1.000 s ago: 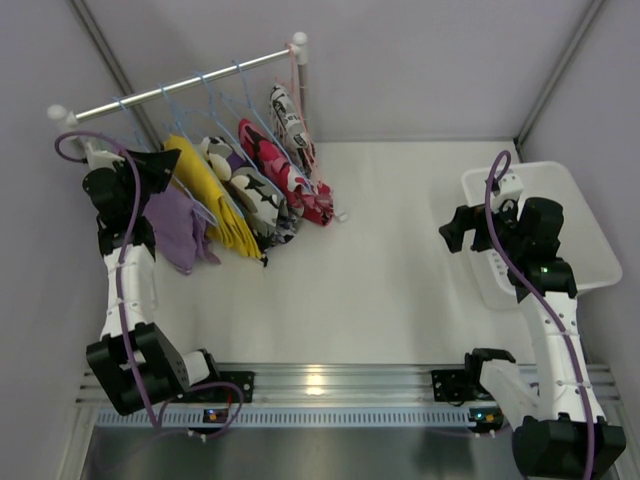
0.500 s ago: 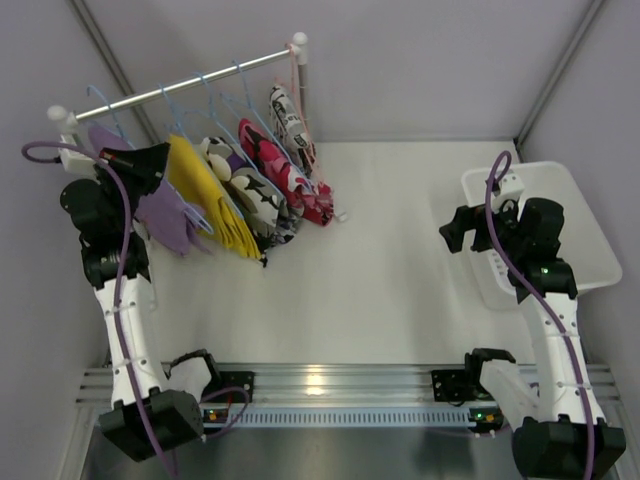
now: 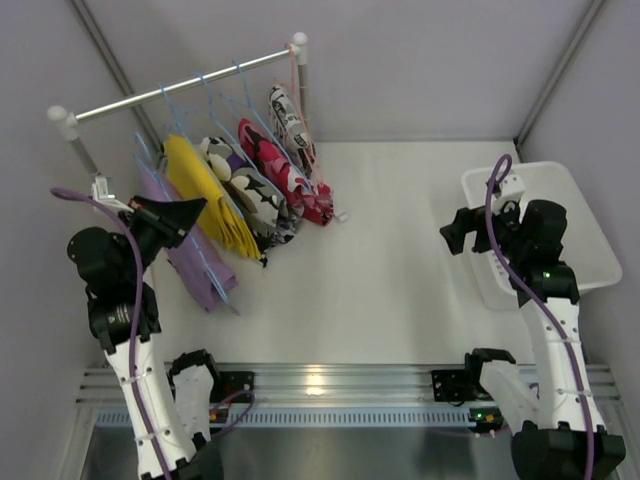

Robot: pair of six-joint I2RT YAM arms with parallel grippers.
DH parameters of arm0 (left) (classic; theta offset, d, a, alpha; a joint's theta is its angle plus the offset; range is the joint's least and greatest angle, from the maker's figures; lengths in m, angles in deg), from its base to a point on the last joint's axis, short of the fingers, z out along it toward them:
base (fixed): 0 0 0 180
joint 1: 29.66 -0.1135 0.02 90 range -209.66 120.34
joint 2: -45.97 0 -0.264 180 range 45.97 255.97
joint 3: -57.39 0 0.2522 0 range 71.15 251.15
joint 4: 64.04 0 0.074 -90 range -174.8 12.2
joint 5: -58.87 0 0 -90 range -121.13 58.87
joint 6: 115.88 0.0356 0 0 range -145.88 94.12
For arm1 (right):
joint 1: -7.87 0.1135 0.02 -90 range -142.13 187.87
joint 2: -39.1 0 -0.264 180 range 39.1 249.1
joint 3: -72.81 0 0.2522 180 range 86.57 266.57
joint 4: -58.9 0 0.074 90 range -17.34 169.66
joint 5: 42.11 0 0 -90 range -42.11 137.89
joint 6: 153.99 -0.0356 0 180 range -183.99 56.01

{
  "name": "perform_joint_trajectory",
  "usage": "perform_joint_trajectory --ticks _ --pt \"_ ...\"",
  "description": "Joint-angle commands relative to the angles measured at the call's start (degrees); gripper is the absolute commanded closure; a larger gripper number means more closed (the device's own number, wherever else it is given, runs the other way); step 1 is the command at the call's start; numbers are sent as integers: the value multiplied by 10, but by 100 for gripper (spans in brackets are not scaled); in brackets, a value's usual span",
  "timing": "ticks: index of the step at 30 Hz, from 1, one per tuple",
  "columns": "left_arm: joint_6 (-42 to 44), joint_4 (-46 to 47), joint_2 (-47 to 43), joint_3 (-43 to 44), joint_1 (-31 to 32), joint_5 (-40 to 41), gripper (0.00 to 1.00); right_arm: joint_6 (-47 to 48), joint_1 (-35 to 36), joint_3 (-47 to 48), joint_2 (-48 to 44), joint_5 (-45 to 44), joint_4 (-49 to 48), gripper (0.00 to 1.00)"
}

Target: Remove the trousers from the hanger

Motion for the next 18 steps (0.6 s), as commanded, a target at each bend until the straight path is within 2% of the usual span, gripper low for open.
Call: perform_joint_trajectory --ticks 1,2,3,8,10,15,18 --pt "15 19 -37 14 1 -135 100 10 -9 31 -13 17 0 0" --pt "32 -7 -38 24 2 -171 100 12 -9 35 -13 20 5 1" --pt "32 -25 -39 24 2 -171 100 13 -9 36 -14 19 8 1" --pt "77 -65 -63 36 1 -266 100 20 -9 41 -28 12 25 0" --pt "106 -118 -73 43 1 -281 100 18 -9 42 -37 10 29 1" --pt "125 -163 -110 54 2 -336 100 16 -9 36 -55 4 39 0" --pt "167 -218 -139 78 1 -354 100 16 -9 36 -63 1 46 1"
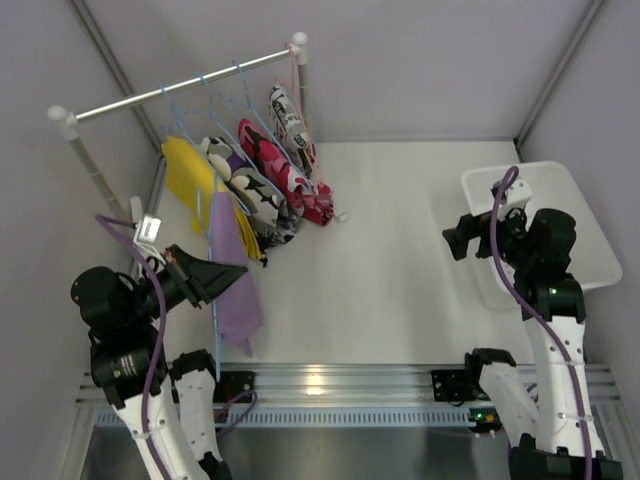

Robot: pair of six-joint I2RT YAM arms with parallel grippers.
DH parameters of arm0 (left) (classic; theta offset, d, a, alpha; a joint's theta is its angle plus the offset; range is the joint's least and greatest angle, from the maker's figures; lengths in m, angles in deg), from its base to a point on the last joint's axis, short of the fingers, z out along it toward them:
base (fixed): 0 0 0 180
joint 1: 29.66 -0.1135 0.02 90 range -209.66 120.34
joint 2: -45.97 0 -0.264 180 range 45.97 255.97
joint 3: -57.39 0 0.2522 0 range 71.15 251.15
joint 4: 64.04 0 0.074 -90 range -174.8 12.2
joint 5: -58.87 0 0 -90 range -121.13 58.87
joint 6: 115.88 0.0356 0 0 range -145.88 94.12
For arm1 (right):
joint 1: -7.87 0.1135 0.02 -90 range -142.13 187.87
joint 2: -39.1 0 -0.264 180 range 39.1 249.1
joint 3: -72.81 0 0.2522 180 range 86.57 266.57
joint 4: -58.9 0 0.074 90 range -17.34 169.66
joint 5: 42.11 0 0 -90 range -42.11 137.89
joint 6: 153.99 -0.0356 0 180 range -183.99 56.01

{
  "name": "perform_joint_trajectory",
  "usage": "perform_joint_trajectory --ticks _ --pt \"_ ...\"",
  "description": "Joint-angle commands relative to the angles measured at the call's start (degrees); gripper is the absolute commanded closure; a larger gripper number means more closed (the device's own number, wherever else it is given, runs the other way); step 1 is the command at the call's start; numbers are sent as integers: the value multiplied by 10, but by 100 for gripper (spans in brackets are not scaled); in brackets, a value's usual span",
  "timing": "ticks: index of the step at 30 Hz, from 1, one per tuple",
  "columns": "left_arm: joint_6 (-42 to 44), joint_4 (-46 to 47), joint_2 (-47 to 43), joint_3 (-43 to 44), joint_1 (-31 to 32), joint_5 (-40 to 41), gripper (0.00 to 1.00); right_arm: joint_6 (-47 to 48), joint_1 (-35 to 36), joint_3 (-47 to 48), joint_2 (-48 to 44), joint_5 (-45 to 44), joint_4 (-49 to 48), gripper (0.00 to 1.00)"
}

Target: Remove the trousers from the hanger

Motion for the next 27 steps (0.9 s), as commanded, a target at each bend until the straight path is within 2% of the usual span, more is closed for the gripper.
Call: perform_joint_trajectory --ticks 1,3,7,11,14,16,19,22,27 --pt "78 -26 -41 59 1 -65 100 7 -9 26 -13 -2 23 1" --pt "96 -66 -51 69 0 -88 100 7 -9 27 -14 -3 25 1" --pt "94 -83 -62 74 0 -124 100 5 -9 27 -18 -6 30 1" --pt "155 -153 -68 120 -9 -183 100 3 -9 23 -25 -7 29 1" --pt "136 -142 -78 149 -34 -246 100 -1 -9 16 -29 -5 29 1" --pt "128 -132 -72 162 -42 -249 100 -5 -9 12 -29 -5 29 1" --pt "94 -117 -40 145 -77 -246 100 -11 -9 9 -30 -2 22 1" --pt "61 -77 14 125 -137 -247 100 -16 -9 10 -25 -1 17 0" --pt "54 -80 85 209 -244 -261 100 -30 -9 9 -14 -1 4 1"
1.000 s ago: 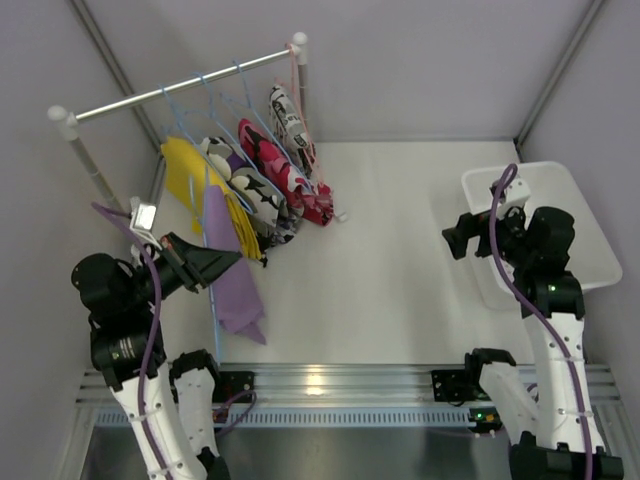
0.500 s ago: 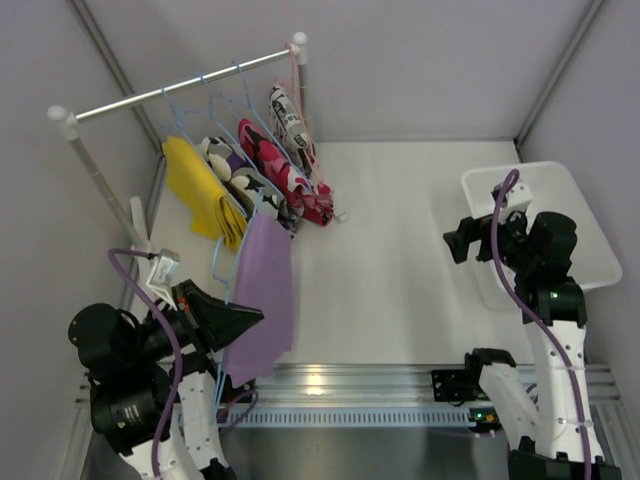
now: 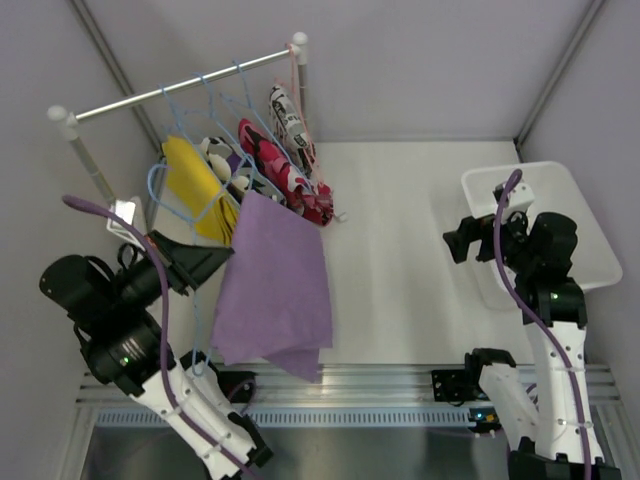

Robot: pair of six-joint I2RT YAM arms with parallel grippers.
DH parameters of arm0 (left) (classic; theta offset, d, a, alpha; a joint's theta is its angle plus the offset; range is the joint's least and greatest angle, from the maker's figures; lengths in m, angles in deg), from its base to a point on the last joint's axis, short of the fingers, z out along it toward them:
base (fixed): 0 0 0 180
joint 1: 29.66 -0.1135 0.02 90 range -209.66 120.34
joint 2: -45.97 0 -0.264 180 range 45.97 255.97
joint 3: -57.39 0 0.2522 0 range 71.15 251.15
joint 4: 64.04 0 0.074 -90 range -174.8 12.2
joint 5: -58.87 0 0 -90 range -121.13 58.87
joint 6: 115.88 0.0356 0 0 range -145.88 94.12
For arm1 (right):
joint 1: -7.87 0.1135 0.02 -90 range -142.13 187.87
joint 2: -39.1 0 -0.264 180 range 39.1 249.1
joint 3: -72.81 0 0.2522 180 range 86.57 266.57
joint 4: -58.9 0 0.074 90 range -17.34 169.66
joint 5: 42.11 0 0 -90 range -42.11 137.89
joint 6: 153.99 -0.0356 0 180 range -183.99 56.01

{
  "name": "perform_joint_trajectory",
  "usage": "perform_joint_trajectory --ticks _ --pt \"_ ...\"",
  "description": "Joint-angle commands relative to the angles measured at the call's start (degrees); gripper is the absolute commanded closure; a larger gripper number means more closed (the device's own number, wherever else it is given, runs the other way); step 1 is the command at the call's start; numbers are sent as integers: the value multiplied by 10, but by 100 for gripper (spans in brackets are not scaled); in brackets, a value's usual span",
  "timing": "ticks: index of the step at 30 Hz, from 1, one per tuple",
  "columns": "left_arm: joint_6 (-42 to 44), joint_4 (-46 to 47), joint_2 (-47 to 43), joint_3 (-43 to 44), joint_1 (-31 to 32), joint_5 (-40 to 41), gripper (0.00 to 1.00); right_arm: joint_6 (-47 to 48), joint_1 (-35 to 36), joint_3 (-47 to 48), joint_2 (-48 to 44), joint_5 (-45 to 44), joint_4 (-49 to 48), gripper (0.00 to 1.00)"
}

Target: Remove the trousers from the hanger

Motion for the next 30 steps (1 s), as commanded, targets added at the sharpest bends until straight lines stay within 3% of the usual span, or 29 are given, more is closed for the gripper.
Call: perform_joint_trajectory --ticks 1,6,11,16,19,20,22,23,24,25,26,28,29,30 --pt "-7 69 48 65 -50 -90 100 -17 -9 9 10 6 -21 1" --pt "16 2 118 124 -123 -80 100 -26 -8 12 28 5 -34 0" --pt "92 -132 209 293 -191 -89 100 -29 -7 16 37 1 -42 1" --pt "-1 -107 270 406 -247 -59 100 -30 -5 16 38 0 -44 0" --pt "-101 -15 271 439 -255 -37 100 -27 -4 16 35 -2 -43 0" --pt "-142 109 263 431 -254 -25 100 -26 -4 15 34 -4 -42 0" --pt "-365 346 202 311 -245 23 100 -23 -4 15 29 -5 -41 0" --pt "-477 687 180 250 -243 42 100 -22 -4 14 27 -6 -41 0" --pt "-610 757 170 213 -241 62 100 -17 -4 14 25 -6 -38 1" --pt "-585 720 173 225 -244 69 100 -16 -4 14 23 -6 -34 1" --pt "-506 607 175 251 -245 80 100 -13 -4 14 21 -7 -31 0" --pt "-494 575 191 301 -244 108 100 -3 -4 13 14 -8 -27 1" --pt "-532 618 197 295 -244 113 100 -2 -4 10 13 -9 -28 0" --pt "-657 771 205 284 -244 122 100 -1 -4 10 11 -8 -27 1"
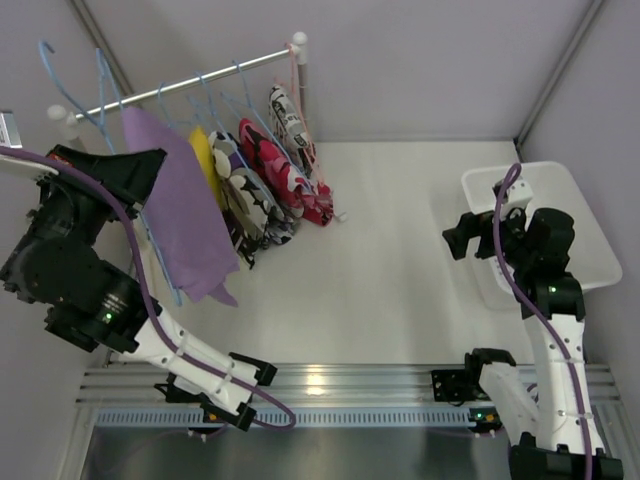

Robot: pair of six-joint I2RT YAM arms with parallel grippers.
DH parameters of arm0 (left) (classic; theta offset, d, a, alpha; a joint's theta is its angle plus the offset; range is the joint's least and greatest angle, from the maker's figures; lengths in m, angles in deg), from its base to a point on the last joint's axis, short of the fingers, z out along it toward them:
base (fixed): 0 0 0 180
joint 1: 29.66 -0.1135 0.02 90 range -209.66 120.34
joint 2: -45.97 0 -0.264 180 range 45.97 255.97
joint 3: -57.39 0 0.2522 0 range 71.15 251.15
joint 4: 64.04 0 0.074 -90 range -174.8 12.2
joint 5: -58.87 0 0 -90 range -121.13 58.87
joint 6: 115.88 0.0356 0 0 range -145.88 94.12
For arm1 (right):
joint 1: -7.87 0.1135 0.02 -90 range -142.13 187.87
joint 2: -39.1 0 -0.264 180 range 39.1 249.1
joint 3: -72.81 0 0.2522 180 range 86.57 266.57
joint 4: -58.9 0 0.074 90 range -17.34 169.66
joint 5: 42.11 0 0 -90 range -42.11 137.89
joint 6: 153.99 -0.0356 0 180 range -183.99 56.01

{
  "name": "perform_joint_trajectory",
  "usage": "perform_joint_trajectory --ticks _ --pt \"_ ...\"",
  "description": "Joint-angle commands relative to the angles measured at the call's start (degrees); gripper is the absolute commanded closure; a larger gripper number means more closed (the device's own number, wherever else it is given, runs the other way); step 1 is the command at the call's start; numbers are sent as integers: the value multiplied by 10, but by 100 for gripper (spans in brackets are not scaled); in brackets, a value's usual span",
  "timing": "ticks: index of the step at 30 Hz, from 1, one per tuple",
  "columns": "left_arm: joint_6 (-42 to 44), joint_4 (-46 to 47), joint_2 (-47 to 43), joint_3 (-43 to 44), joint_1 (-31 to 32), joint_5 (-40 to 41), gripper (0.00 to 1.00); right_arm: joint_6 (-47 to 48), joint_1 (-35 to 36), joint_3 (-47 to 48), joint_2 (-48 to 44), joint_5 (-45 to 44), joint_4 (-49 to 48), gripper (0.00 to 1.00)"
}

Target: Remove the trousers from the hanger

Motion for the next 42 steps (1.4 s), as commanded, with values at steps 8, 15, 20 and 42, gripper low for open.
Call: perform_joint_trajectory --ticks 8,15,20,42 --pt "-432 431 114 132 -15 144 100 -5 -4 12 -4 5 -34 1" --pt "-541 504 150 193 -90 187 100 -12 -4 16 -1 6 -40 0" --pt "-581 566 146 165 -128 195 100 -7 -4 17 -2 3 -36 0" --pt "-78 140 214 165 -197 99 100 -20 0 34 34 7 -47 1"
